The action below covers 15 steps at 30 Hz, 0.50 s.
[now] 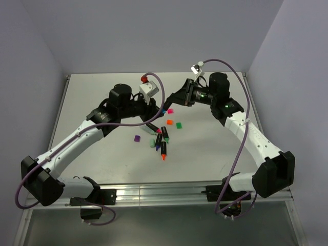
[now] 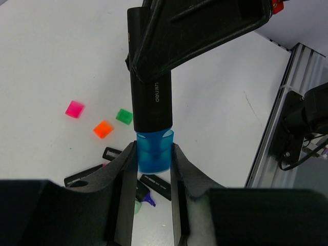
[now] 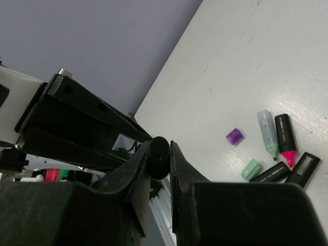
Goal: Insert the pens into the pen caps
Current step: Insert the pen cap onto the pen.
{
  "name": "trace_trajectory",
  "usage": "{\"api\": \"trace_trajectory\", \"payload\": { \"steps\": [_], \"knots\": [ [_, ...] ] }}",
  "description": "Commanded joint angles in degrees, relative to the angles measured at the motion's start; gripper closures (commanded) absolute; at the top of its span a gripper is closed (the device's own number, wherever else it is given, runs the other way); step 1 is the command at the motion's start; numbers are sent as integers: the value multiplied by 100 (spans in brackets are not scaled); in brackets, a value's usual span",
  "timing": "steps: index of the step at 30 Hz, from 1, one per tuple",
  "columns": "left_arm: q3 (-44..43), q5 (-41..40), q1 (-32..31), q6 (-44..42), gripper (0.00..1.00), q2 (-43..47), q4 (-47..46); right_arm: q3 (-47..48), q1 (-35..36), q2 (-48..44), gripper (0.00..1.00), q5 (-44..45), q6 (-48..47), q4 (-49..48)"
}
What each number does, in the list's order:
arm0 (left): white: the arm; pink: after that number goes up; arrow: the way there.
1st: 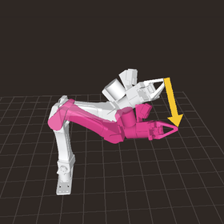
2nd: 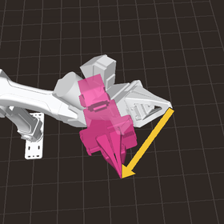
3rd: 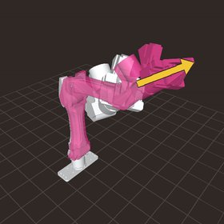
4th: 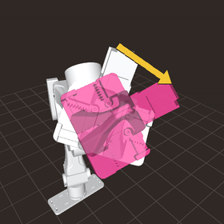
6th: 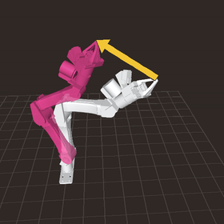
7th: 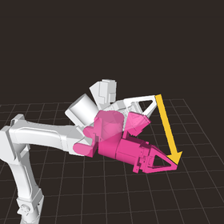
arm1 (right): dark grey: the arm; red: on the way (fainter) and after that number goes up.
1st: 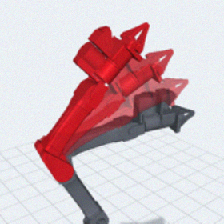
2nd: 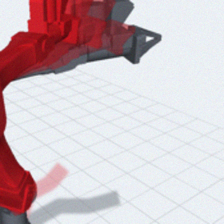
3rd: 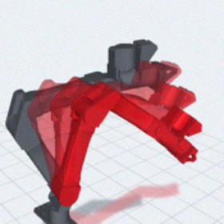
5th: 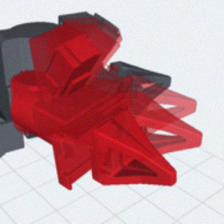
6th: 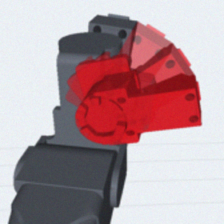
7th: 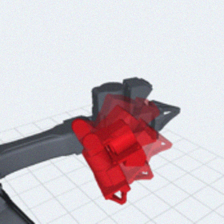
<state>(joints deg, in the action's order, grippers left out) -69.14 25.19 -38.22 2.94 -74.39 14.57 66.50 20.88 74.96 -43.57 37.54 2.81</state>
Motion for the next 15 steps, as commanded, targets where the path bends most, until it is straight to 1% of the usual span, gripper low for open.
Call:
{"api": "trace_trajectory", "payload": {
  "steps": [1, 10, 15],
  "knots": [
    [-249, -23, 16, 93, 100, -23, -138, 30, 109, 10, 100, -20, -71, -105],
    [-406, -32, 16, -13, 100, -146, 81, -119, 196, 115, 100, -2, -247, -140],
    [-679, -76, 51, 163, 100, -391, 283, -251, 311, 229, 100, 59, -283, -263]
  ]
}}
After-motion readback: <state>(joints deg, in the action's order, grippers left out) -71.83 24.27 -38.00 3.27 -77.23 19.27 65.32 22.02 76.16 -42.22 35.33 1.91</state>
